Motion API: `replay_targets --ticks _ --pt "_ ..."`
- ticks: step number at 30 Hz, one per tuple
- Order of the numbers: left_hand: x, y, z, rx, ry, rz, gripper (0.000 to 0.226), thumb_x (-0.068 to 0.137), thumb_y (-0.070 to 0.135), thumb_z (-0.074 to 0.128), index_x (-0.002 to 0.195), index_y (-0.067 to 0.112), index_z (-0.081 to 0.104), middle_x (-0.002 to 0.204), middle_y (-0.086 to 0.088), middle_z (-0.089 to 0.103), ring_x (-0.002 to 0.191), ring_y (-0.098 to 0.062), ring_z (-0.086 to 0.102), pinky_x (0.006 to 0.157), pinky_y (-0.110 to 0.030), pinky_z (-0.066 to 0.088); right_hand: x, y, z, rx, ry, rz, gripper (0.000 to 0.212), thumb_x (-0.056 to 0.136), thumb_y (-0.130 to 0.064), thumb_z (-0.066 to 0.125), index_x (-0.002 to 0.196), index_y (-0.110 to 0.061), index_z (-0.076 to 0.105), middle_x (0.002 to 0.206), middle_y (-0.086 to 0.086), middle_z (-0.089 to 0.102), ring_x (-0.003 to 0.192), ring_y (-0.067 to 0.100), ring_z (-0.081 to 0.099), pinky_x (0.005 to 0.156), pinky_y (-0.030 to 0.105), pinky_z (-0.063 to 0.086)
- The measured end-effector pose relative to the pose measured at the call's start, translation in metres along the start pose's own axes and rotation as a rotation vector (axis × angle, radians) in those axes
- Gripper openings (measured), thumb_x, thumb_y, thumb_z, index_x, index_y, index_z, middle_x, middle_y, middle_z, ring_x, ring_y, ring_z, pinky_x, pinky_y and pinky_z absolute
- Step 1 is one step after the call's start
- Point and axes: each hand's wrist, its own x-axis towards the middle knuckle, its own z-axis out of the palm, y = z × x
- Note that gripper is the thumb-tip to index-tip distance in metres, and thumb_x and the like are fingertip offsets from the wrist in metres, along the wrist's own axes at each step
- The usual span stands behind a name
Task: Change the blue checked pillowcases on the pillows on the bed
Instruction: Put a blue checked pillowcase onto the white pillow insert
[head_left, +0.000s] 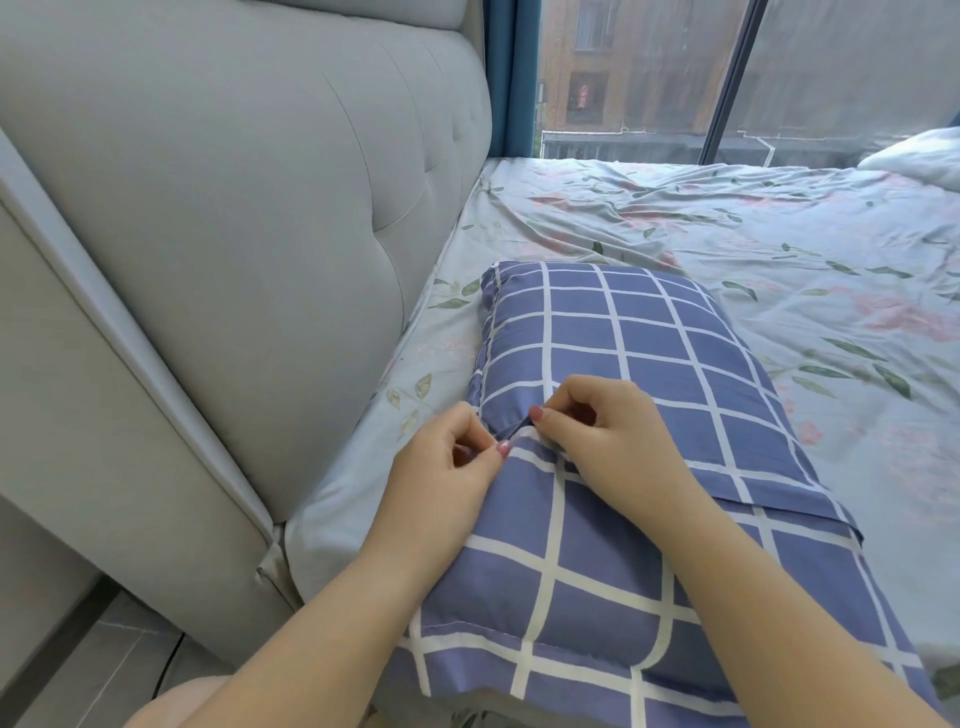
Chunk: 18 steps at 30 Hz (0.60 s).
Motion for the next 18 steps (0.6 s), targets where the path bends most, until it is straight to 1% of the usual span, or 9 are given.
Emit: replay_targets --ticks 1,3,5,7,9,11,14,16,18 --pt "-0.003 0.0 0.003 0.076 0.03 0.078 0.024 0.091 0.02 0.067 0.073 0.012 0.053 0.078 -0.001 0.057 0.066 -0.005 0.051 0.063 -0.014 0.039 0.0 0.0 0.001 -0.063 0.017 -0.037 0.022 0.09 -0.021 0.066 0.069 -0.015 0.063 0.056 -0.008 0.057 0.053 0.008 0.047 0.052 0.017 0.039" --pt "-0.009 -0.001 0.008 0.191 0.104 0.214 0.023 0.09 0.019 0.067 0.071 0.018 0.053 0.089 0.007 0.051 0.08 -0.007 0.054 0.066 -0.014 0.041 -0.001 -0.003 0.003 -0.182 0.041 -0.148 0.019 0.09 -0.02 0.064 0.072 -0.018 0.061 0.062 -0.009 0.056 0.059 0.011 0.05 0.058 0.026 0.044" --pt "-0.011 -0.004 0.012 0.252 0.129 0.265 0.024 0.091 0.021 0.065 0.072 0.022 0.052 0.095 0.013 0.048 0.086 -0.007 0.054 0.071 -0.025 0.048 -0.001 -0.005 0.004 -0.248 0.035 -0.302 0.017 0.09 -0.017 0.063 0.074 -0.018 0.058 0.067 -0.012 0.051 0.062 0.012 0.048 0.063 0.031 0.042" --pt "-0.008 -0.008 0.013 0.247 0.112 0.202 0.024 0.092 0.023 0.064 0.071 0.024 0.051 0.095 0.013 0.051 0.086 -0.008 0.056 0.075 -0.038 0.052 -0.001 -0.006 0.007 -0.336 0.017 -0.416 0.014 0.09 -0.019 0.06 0.076 -0.018 0.057 0.072 -0.014 0.043 0.064 0.012 0.044 0.065 0.032 0.04" --pt "-0.002 -0.011 0.012 0.178 0.083 0.105 0.024 0.091 0.023 0.064 0.07 0.025 0.052 0.088 0.009 0.057 0.083 -0.011 0.06 0.077 -0.041 0.052 -0.002 -0.005 0.01 -0.386 0.02 -0.444 0.014 0.09 -0.025 0.056 0.079 -0.017 0.058 0.075 -0.014 0.039 0.066 0.013 0.041 0.062 0.029 0.034" --pt "0.001 -0.012 0.009 0.044 0.045 0.005 0.024 0.093 0.024 0.065 0.071 0.02 0.055 0.08 0.001 0.064 0.079 -0.017 0.064 0.077 -0.041 0.054 -0.004 -0.004 0.014 -0.387 0.012 -0.378 0.016 0.093 -0.029 0.056 0.083 -0.017 0.061 0.078 -0.012 0.042 0.07 0.014 0.043 0.059 0.027 0.032" --pt "0.002 -0.01 0.006 -0.279 0.002 -0.188 0.023 0.092 0.018 0.067 0.081 0.0 0.059 0.084 -0.02 0.069 0.075 -0.021 0.064 0.074 -0.037 0.052 -0.003 -0.001 0.013 -0.326 -0.066 -0.252 0.019 0.093 -0.032 0.06 0.084 -0.017 0.066 0.082 -0.006 0.051 0.075 0.014 0.048 0.065 0.029 0.042" --pt "0.002 -0.01 0.004 -0.39 0.005 -0.26 0.022 0.09 0.013 0.069 0.083 -0.006 0.061 0.083 -0.022 0.067 0.076 -0.02 0.06 0.073 -0.034 0.05 -0.002 0.0 0.011 -0.279 -0.112 -0.218 0.022 0.091 -0.037 0.063 0.081 -0.018 0.066 0.08 -0.006 0.054 0.075 0.012 0.05 0.069 0.028 0.044" --pt "0.003 -0.01 0.003 -0.43 0.004 -0.29 0.017 0.089 0.012 0.069 0.083 -0.003 0.066 0.086 -0.021 0.069 0.079 -0.02 0.062 0.078 -0.035 0.051 -0.002 -0.001 0.009 -0.246 -0.149 -0.201 0.021 0.09 -0.035 0.066 0.078 -0.017 0.065 0.077 -0.008 0.056 0.074 0.011 0.051 0.07 0.028 0.045"
